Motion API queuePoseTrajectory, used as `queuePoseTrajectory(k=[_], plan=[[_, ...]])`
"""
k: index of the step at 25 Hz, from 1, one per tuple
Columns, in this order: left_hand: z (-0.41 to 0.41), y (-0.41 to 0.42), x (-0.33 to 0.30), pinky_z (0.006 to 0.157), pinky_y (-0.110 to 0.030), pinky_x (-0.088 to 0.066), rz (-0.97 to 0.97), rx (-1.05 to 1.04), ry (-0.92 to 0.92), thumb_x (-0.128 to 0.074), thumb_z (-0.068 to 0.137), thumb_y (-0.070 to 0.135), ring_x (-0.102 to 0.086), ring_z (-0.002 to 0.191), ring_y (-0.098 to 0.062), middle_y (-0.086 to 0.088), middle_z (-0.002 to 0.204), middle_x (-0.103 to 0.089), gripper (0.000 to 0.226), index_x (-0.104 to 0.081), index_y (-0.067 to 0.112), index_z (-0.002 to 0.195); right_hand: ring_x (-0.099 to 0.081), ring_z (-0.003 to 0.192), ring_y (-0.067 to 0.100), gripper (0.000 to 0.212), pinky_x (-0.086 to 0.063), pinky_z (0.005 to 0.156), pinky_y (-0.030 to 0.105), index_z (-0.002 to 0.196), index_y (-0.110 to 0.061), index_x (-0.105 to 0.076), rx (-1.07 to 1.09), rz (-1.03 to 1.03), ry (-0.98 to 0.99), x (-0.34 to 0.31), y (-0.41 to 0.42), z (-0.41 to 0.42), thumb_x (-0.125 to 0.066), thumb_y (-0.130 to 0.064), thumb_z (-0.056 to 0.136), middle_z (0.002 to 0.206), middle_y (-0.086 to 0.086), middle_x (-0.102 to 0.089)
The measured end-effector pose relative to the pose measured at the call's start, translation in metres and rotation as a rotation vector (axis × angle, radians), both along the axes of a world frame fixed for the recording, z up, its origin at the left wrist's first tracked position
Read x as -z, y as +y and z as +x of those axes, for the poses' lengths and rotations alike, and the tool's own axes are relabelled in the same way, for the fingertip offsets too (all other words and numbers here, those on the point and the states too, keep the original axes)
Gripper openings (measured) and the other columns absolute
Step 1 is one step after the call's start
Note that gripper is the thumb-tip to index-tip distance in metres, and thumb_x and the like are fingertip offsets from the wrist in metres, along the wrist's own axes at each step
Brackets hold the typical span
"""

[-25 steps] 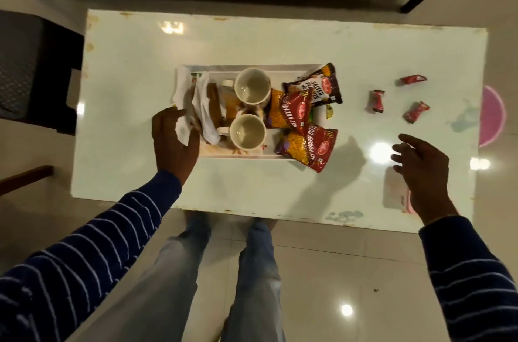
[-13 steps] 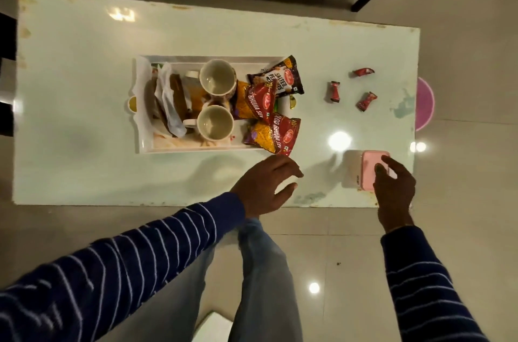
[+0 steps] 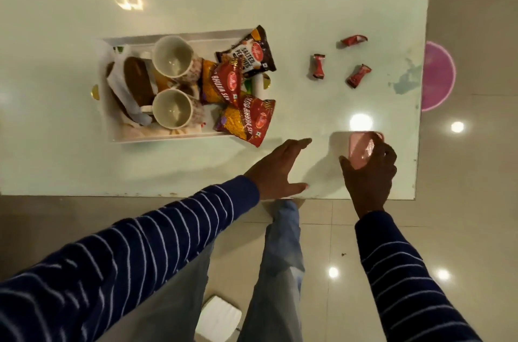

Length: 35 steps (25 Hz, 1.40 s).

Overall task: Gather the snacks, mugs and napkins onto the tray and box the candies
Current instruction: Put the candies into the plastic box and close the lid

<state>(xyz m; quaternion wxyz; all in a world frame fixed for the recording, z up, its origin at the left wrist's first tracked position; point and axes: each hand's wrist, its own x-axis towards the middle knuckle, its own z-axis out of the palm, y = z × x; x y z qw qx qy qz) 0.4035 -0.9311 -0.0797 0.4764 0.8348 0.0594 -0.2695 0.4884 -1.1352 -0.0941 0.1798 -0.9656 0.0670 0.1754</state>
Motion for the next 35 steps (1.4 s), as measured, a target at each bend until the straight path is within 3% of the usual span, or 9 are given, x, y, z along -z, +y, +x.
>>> queuePoseTrajectory(k=[7, 14, 17, 20, 22, 25, 27, 30, 35], plan=[[0.04, -0.042, 0.01, 0.116, -0.034, -0.027, 0.135, 0.002, -0.058, -0.087, 0.068, 0.048, -0.018, 0.152, -0.026, -0.004, 0.167, -0.01, 0.127, -0.003, 0.016, 0.158, -0.041, 0.125, 0.01, 0.09, -0.042, 0.095, 0.027, 0.147, -0.024, -0.038, -0.058, 0.38, 0.101, -0.022, -0.008, 0.003, -0.082, -0.051, 0.073, 0.144, 0.002, -0.045], [0.037, -0.06, 0.012, 0.117, -0.04, -0.033, 0.018, -0.188, -0.11, -0.088, 0.064, 0.045, -0.03, 0.146, -0.019, -0.002, 0.162, -0.026, 0.119, -0.012, 0.025, 0.154, -0.045, 0.131, 0.022, 0.077, -0.046, 0.097, 0.03, 0.148, -0.02, -0.041, -0.223, 0.38, 0.155, -0.044, 0.0, -0.01, -0.072, -0.05, 0.083, 0.151, 0.006, -0.04], [0.036, -0.069, 0.013, 0.108, -0.019, -0.042, -0.119, -0.318, -0.089, -0.079, 0.072, 0.044, -0.039, 0.132, 0.009, 0.019, 0.145, -0.039, 0.091, -0.025, 0.033, 0.144, -0.043, 0.131, 0.02, 0.074, -0.048, 0.105, 0.041, 0.148, -0.013, -0.042, -0.252, 0.355, 0.152, -0.048, -0.001, -0.005, -0.072, -0.041, 0.087, 0.151, 0.011, -0.041], [0.041, -0.072, 0.016, 0.101, -0.01, -0.041, -0.096, -0.363, -0.087, -0.09, 0.065, 0.033, -0.043, 0.127, 0.002, 0.008, 0.143, -0.043, 0.102, -0.028, 0.019, 0.145, -0.056, 0.122, 0.02, 0.065, -0.054, 0.096, 0.036, 0.147, -0.018, -0.044, -0.336, 0.419, 0.103, -0.055, -0.007, 0.007, -0.059, -0.05, 0.093, 0.141, 0.001, -0.053], [0.043, -0.065, 0.016, 0.103, -0.009, -0.039, -0.077, -0.357, -0.11, -0.095, 0.06, 0.027, -0.04, 0.128, -0.004, -0.003, 0.145, -0.041, 0.11, -0.028, 0.011, 0.146, -0.066, 0.096, 0.004, 0.051, -0.058, 0.079, 0.022, 0.145, -0.024, -0.045, -0.239, 0.639, 0.139, -0.06, -0.013, 0.018, -0.05, -0.045, 0.098, 0.113, -0.023, -0.066], [0.038, -0.051, 0.017, 0.106, -0.018, -0.043, -0.046, -0.357, -0.156, -0.097, 0.055, 0.026, -0.041, 0.13, -0.011, -0.004, 0.145, -0.04, 0.114, -0.028, 0.011, 0.145, -0.063, 0.078, -0.005, 0.037, -0.054, 0.068, 0.017, 0.135, -0.023, -0.055, 0.059, 0.759, 0.121, -0.05, -0.034, 0.044, -0.047, -0.029, 0.1, 0.084, -0.026, -0.068], [0.035, -0.045, 0.017, 0.108, -0.028, -0.046, -0.037, -0.368, -0.165, -0.097, 0.056, 0.027, -0.042, 0.132, -0.017, -0.004, 0.145, -0.039, 0.114, -0.027, 0.011, 0.144, -0.063, 0.089, 0.006, 0.034, -0.056, 0.082, 0.03, 0.13, -0.013, -0.061, 0.249, 0.816, 0.146, -0.036, -0.054, 0.062, -0.049, -0.016, 0.099, 0.086, -0.015, -0.069], [0.036, -0.041, 0.019, 0.103, -0.015, -0.044, -0.036, -0.407, -0.176, -0.096, 0.057, 0.032, -0.04, 0.13, -0.005, 0.007, 0.143, -0.034, 0.115, -0.023, 0.014, 0.143, -0.06, 0.097, 0.018, 0.032, -0.056, 0.084, 0.037, 0.13, -0.007, -0.062, 0.433, 0.87, 0.241, -0.013, -0.079, 0.076, -0.05, -0.008, 0.1, 0.089, -0.009, -0.067], [0.042, -0.041, 0.025, 0.095, -0.008, -0.045, -0.067, -0.508, -0.172, -0.093, 0.058, 0.039, -0.04, 0.127, 0.006, 0.029, 0.134, -0.032, 0.112, -0.019, 0.027, 0.141, -0.064, 0.106, 0.027, 0.033, -0.053, 0.095, 0.044, 0.129, -0.01, -0.065, 0.291, 0.566, 0.289, 0.017, -0.094, 0.08, -0.054, -0.018, 0.099, 0.104, 0.003, -0.068]])
